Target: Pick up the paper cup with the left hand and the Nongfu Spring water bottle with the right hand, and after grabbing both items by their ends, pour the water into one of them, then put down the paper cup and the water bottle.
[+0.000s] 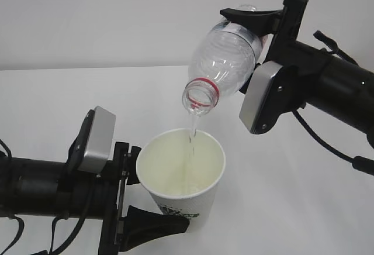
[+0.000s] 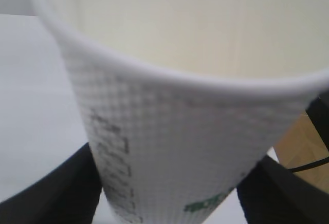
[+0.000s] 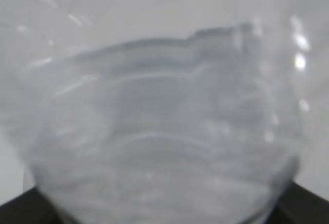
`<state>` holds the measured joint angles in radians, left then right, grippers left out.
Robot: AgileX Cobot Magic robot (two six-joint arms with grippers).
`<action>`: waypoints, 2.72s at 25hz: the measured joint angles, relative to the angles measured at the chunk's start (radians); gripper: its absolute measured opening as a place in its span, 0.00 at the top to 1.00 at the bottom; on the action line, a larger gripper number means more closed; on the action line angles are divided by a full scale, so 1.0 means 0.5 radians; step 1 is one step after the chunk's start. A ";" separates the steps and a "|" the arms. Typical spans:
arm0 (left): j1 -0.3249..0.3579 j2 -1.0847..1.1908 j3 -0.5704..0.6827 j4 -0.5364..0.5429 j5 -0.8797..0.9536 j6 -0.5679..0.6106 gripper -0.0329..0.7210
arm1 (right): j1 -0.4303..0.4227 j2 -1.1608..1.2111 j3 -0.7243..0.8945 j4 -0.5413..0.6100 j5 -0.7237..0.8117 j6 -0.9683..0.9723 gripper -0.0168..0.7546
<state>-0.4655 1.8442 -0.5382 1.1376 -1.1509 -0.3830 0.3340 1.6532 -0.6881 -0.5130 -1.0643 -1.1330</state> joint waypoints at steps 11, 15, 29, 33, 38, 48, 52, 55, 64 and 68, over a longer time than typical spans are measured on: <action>0.000 0.000 0.000 0.000 0.000 0.000 0.22 | 0.000 0.000 0.000 0.023 -0.004 0.000 0.34; 0.000 0.000 0.000 0.007 0.000 0.000 0.22 | 0.000 0.000 0.000 0.026 -0.004 0.000 0.34; 0.000 0.000 0.000 0.039 0.000 0.000 0.22 | 0.000 0.000 0.000 0.030 -0.004 0.000 0.34; 0.000 0.000 0.000 0.039 0.000 0.000 0.22 | 0.000 0.000 0.000 0.042 -0.004 0.000 0.34; 0.000 0.000 0.000 0.039 0.000 0.000 0.22 | 0.000 0.000 0.000 0.046 -0.004 0.000 0.34; 0.000 0.000 0.000 0.039 0.000 0.000 0.22 | 0.000 0.000 0.000 0.046 -0.004 -0.009 0.34; 0.000 0.000 0.000 0.039 0.000 0.000 0.22 | 0.000 0.000 0.000 0.046 -0.004 -0.012 0.34; 0.000 0.000 0.000 0.039 0.000 0.000 0.22 | 0.000 0.000 0.000 0.046 -0.004 -0.015 0.34; 0.000 0.000 0.000 0.039 0.000 0.000 0.22 | 0.000 0.000 0.000 0.049 -0.007 -0.015 0.34; 0.000 0.000 0.000 0.039 0.004 0.000 0.22 | 0.000 0.000 0.000 0.049 -0.007 -0.024 0.34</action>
<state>-0.4655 1.8442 -0.5382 1.1569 -1.1491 -0.3830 0.3340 1.6532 -0.6881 -0.4883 -1.0679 -1.1451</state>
